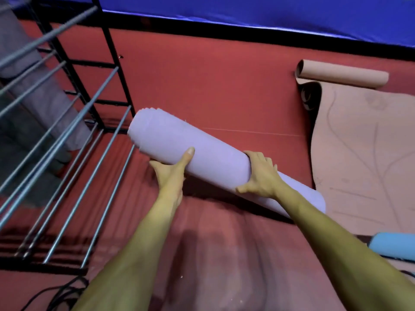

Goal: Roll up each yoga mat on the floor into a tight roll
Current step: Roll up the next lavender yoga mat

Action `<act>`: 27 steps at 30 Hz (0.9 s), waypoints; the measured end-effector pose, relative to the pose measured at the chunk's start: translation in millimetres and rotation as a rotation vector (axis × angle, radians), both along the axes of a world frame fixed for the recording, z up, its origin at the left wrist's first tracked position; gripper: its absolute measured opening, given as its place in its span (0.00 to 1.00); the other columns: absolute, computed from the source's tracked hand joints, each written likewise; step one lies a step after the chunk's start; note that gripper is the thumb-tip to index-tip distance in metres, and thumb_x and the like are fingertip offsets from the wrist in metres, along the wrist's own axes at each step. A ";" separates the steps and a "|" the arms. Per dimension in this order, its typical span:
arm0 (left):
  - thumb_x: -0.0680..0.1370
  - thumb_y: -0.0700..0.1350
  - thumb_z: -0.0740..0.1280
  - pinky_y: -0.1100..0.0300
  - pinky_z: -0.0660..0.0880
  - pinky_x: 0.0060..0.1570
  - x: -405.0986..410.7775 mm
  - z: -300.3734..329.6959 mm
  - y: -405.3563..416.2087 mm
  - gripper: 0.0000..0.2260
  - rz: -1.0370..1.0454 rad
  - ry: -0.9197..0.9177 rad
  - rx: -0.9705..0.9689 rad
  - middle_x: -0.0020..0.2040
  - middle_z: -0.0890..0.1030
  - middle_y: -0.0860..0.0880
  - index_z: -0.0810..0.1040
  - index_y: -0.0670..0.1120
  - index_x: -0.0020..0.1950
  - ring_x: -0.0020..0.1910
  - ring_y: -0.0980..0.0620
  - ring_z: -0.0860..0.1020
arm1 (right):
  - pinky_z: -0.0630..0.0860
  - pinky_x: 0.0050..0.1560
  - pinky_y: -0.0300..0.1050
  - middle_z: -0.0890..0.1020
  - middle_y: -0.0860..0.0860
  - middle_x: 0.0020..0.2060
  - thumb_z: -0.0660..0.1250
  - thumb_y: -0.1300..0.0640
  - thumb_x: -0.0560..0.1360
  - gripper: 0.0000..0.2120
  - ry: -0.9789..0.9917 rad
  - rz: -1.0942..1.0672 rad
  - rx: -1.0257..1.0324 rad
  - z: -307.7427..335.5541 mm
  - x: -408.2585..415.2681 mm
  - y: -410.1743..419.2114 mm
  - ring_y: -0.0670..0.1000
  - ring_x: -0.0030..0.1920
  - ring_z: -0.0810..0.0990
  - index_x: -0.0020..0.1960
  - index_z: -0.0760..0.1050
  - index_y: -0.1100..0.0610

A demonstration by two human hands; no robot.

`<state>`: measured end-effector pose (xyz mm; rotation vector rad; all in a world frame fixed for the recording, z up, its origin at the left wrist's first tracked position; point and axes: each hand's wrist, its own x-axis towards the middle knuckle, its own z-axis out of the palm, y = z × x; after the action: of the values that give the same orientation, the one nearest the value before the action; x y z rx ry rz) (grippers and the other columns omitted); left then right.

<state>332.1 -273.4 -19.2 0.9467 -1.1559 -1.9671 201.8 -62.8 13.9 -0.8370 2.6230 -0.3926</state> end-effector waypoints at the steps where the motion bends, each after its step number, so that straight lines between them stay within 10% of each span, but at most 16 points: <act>1: 0.54 0.57 0.89 0.39 0.81 0.61 -8.8 20.0 0.2 0.53 -0.020 0.018 -0.081 0.67 0.81 0.51 0.65 0.49 0.71 0.62 0.52 0.83 | 0.66 0.71 0.69 0.69 0.49 0.72 0.75 0.26 0.50 0.61 -0.004 -0.014 -0.060 17.6 -2.1 3.4 0.61 0.70 0.69 0.78 0.60 0.45; 7: 0.56 0.51 0.89 0.52 0.74 0.71 -37.9 180.9 61.6 0.57 -0.331 0.123 -0.662 0.73 0.74 0.49 0.61 0.44 0.77 0.70 0.58 0.76 | 0.65 0.66 0.25 0.68 0.38 0.74 0.61 0.35 0.82 0.38 -0.107 -0.125 -0.860 217.5 -1.2 11.9 0.20 0.59 0.69 0.84 0.54 0.50; 13: 0.59 0.53 0.88 0.55 0.74 0.71 -0.8 332.4 89.2 0.58 -0.591 0.133 -1.034 0.74 0.70 0.54 0.57 0.47 0.79 0.70 0.62 0.73 | 0.80 0.60 0.51 0.82 0.42 0.65 0.66 0.37 0.80 0.24 -0.154 -0.074 -1.102 357.5 55.1 72.9 0.45 0.63 0.82 0.72 0.72 0.46; 16: 0.63 0.53 0.87 0.66 0.71 0.69 36.2 379.4 88.3 0.59 -0.665 0.092 -1.204 0.73 0.69 0.56 0.51 0.53 0.82 0.68 0.64 0.72 | 0.80 0.60 0.59 0.78 0.47 0.69 0.74 0.42 0.73 0.34 -0.178 -0.062 -1.087 367.7 79.4 94.4 0.50 0.66 0.81 0.76 0.65 0.42; 21: 0.63 0.52 0.87 0.48 0.69 0.74 75.2 337.8 99.3 0.55 -0.774 0.029 -1.427 0.78 0.69 0.55 0.59 0.52 0.83 0.76 0.57 0.68 | 0.67 0.70 0.35 0.72 0.44 0.75 0.72 0.48 0.80 0.31 0.077 0.161 -0.834 331.6 129.3 90.6 0.37 0.72 0.71 0.80 0.65 0.49; 27: 0.62 0.62 0.85 0.46 0.59 0.80 71.9 328.2 92.5 0.54 -0.686 -0.029 -1.460 0.79 0.65 0.66 0.59 0.63 0.82 0.83 0.48 0.57 | 0.66 0.73 0.39 0.74 0.39 0.71 0.68 0.37 0.80 0.29 0.279 0.159 -0.772 317.0 124.8 84.2 0.38 0.72 0.70 0.77 0.69 0.45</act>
<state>404.0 -180.9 308.9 -0.2501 -2.5129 -0.9035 326.5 21.4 330.9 -1.4011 2.6093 -1.3773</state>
